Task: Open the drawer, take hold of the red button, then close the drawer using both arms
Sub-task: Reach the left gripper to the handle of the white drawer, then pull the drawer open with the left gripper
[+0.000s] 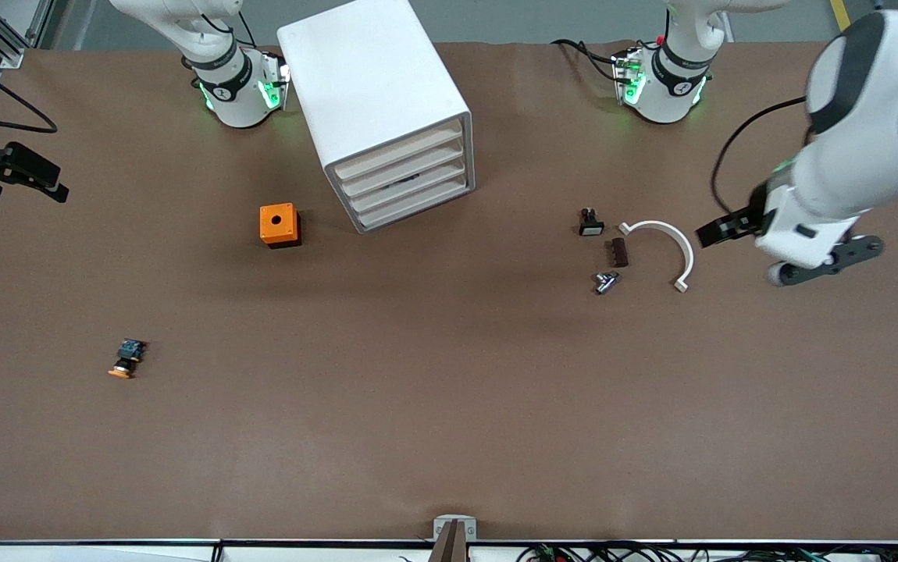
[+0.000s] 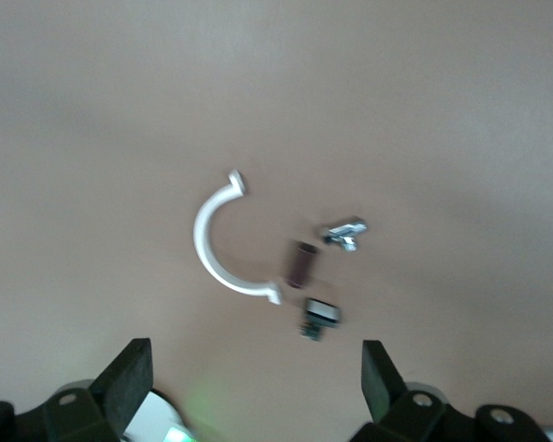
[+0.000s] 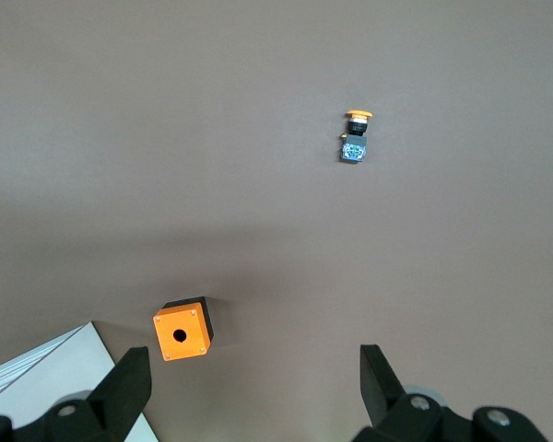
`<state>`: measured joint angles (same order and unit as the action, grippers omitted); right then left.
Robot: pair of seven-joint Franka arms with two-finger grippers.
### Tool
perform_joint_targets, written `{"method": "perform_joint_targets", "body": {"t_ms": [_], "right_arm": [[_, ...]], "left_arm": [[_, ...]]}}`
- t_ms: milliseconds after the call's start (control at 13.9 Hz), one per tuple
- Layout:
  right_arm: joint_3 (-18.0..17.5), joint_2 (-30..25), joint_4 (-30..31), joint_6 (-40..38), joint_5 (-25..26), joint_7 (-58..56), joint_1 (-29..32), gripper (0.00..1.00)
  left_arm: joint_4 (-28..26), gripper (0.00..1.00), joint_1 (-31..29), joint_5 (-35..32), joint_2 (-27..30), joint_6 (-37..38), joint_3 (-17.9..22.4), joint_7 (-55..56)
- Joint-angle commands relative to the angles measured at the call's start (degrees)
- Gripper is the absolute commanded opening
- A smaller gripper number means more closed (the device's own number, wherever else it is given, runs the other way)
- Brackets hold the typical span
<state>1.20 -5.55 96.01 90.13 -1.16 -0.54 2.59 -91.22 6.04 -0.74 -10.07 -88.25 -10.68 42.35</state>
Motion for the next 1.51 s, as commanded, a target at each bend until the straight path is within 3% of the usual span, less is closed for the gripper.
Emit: {"method": "perform_joint_targets", "body": {"t_ms": [0,287,503,934,1006,1077,1436], "right_arm": [[-0.3,-1.2,0.8,0.0,0.7,-0.3,0.1,1.0],[-0.3,-1.2,0.8,0.2,0.6,-0.3,0.2,1.0],[-0.3,-1.2,0.8,0.1,0.6,-0.3,0.2,1.0],[-0.2,-1.0,0.7,0.0,0.6,-0.3,0.3,1.0],[-0.2,-0.9,0.5,0.0,0.6,-0.3,0.3,1.0],[-0.2,-0.8,0.4,0.0,0.6,-0.3,0.3,1.0],[-0.2,-0.8,0.2,0.1,0.6,-0.3,0.4,1.0]], "left_arm": [[2.1,1.0,3.5,3.8,-5.0,0.0,-0.1,15.5],[6.9,1.0,7.3,12.6,-14.3,0.0,-0.5,42.2],[6.8,1.0,9.7,20.0,-18.7,0.4,-0.7,62.2],[6.8,1.0,15.3,35.6,-29.5,0.0,-0.9,84.3],[6.8,0.95,15.5,39.1,-31.2,-0.4,-0.8,87.2],[6.8,0.83,15.7,42.3,-32.4,-1.7,-0.8,89.1],[6.8,0.68,20.1,50.6,-34.0,-2.4,-0.8,93.4]]}}
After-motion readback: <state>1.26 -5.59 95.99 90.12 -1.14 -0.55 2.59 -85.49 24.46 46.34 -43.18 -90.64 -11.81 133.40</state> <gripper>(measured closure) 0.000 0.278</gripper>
